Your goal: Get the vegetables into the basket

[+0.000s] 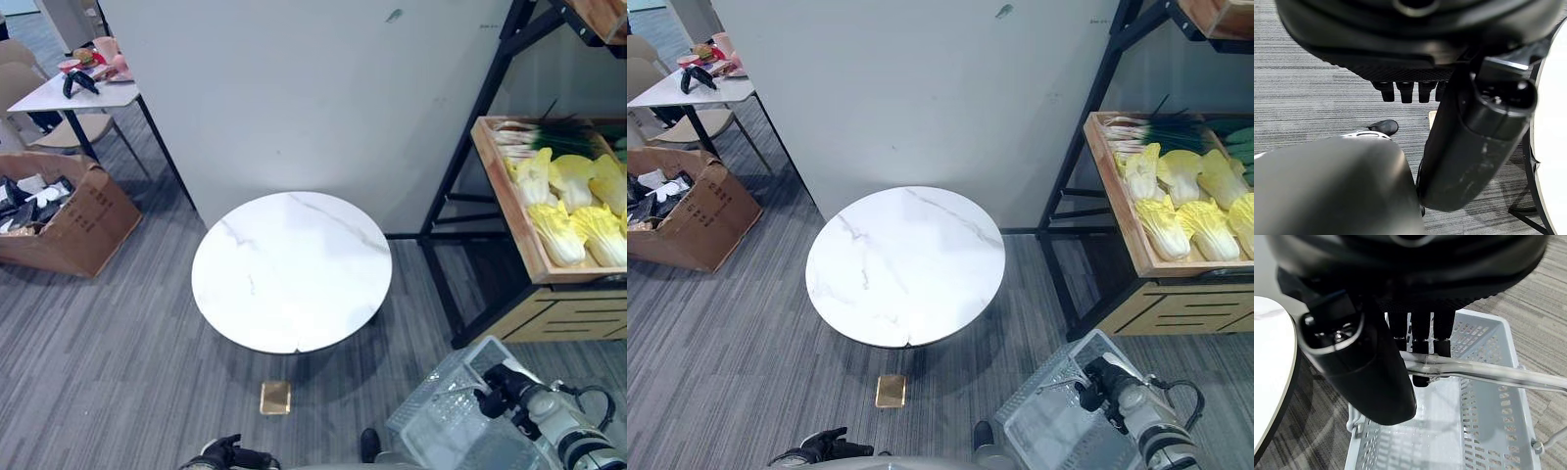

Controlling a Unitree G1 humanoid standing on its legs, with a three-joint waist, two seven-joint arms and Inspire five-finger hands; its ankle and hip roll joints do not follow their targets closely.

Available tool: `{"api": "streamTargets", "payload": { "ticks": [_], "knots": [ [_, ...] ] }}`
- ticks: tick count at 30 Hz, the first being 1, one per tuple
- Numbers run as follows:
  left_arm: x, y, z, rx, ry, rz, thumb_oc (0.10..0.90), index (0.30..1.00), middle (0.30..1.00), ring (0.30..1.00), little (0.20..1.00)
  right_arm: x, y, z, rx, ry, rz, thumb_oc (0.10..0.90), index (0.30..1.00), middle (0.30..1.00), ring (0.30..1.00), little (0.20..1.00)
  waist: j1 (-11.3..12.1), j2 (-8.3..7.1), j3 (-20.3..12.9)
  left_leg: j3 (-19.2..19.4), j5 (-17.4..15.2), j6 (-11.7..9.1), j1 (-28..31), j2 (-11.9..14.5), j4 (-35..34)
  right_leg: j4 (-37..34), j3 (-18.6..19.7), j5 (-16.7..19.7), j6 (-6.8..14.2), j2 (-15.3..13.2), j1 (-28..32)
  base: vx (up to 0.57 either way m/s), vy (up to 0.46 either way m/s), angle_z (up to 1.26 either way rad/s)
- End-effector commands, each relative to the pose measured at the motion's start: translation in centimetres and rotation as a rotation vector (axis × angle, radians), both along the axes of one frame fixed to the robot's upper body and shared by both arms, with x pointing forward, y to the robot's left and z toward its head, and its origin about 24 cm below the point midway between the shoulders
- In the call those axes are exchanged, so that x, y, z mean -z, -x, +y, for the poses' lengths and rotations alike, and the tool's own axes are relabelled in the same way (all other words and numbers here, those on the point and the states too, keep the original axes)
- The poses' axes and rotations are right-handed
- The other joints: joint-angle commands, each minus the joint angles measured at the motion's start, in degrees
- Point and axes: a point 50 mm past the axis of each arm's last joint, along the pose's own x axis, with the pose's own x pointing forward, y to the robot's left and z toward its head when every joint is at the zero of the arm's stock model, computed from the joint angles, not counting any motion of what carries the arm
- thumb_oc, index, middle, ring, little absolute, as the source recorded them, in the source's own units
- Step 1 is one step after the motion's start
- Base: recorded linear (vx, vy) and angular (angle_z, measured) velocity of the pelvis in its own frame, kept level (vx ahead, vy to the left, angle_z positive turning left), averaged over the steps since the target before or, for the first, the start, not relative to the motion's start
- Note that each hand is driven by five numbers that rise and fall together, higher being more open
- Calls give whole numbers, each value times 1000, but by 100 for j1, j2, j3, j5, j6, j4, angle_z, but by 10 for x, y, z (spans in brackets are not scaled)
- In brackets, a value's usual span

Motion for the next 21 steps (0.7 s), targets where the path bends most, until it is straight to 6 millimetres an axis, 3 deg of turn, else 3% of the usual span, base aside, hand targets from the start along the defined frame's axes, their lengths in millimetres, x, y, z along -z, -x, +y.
{"api": "streamTargets", "payload": {
  "ticks": [1, 7, 9, 12, 14, 15, 17, 18, 19, 21],
  "knots": [
    [-1, 0, 11, 24, -53, 33, 900, 1000, 1000, 1000, 1000, -41, -49, -9, 21, 49, -246, 400, 300, 300, 300, 300, -101, -338, -55, 9, -224, -87, 144, -176, 40, 56, 4, -717, 537, -261, 652, 5, 35, -20],
    [-2, -8, 7, 53, -52, 10, 900, 1000, 1000, 1000, 1000, -43, -46, -10, 35, 42, -274, 400, 300, 300, 300, 300, -231, -309, -33, 163, -277, -51, 208, -254, 40, 102, 69, -701, 585, -330, 627, -5, 45, -19],
    [-3, -15, 3, 89, -52, -6, 900, 1000, 1000, 1000, 1000, -44, -43, -11, 36, 42, -291, 400, 300, 300, 300, 300, -425, -288, 30, 293, -307, -19, 219, -306, 40, 185, 178, -641, 631, -402, 522, -22, 60, -12],
    [-4, -17, 2, 102, -54, -11, 900, 1000, 1000, 1000, 1000, -44, -42, -10, 33, 42, -293, 400, 300, 300, 300, 300, -492, -274, 56, 374, -320, -7, 215, -311, 40, 240, 268, -626, 644, -408, 434, -41, 49, -16],
    [-7, -29, 4, 132, -76, -47, 900, 1000, 1000, 1000, 1000, -42, -41, -2, 11, 35, -313, 400, 300, 300, 300, 300, -750, -251, 220, 786, -314, 37, 209, -296, 40, 510, 515, -490, 725, -370, -20, -167, 63, -48],
    [-9, -32, 6, 127, -83, -58, 900, 1000, 1000, 1000, 1000, -44, -46, 2, -2, 32, -331, 400, 300, 300, 300, 300, -726, -247, 305, 976, -332, 47, 233, -256, 40, 710, 362, -479, 767, -398, -199, -230, -17, -57],
    [-14, -43, 16, 118, -119, -92, 900, 1000, 1000, 1000, 1000, -41, -50, 12, -8, 12, -354, 400, 300, 300, 300, 300, -620, -254, 373, 1467, -303, 7, 215, -113, 40, 1000, -616, -364, 761, -693, -498, -175, -69, -211],
    [-15, -43, 17, 117, -120, -93, 900, 1000, 1000, 1000, 1000, -41, -51, 12, -9, 11, -354, 400, 300, 300, 300, 300, -622, -264, 356, 1468, -275, 6, 181, -113, 40, 996, -616, -343, 749, -694, -530, -115, -55, -239],
    [-17, -46, 21, 111, -135, -101, 900, 1000, 1000, 1000, 1000, -40, -53, 19, -23, -2, -362, 400, 300, 300, 300, 300, -586, -269, 373, 1717, -286, -11, 251, -65, 40, 1128, -1202, -331, 709, -889, -579, -80, -40, -128],
    [-19, -44, 32, 96, -172, -98, 900, 1000, 1000, 1000, 1000, -40, -63, 31, -76, -9, -360, 400, 300, 300, 300, 300, -485, -317, 329, 2080, -369, -53, 390, -7, 77, 1381, -1886, -320, 753, -1246, -594, -32, -74, -106]
  ]
}}
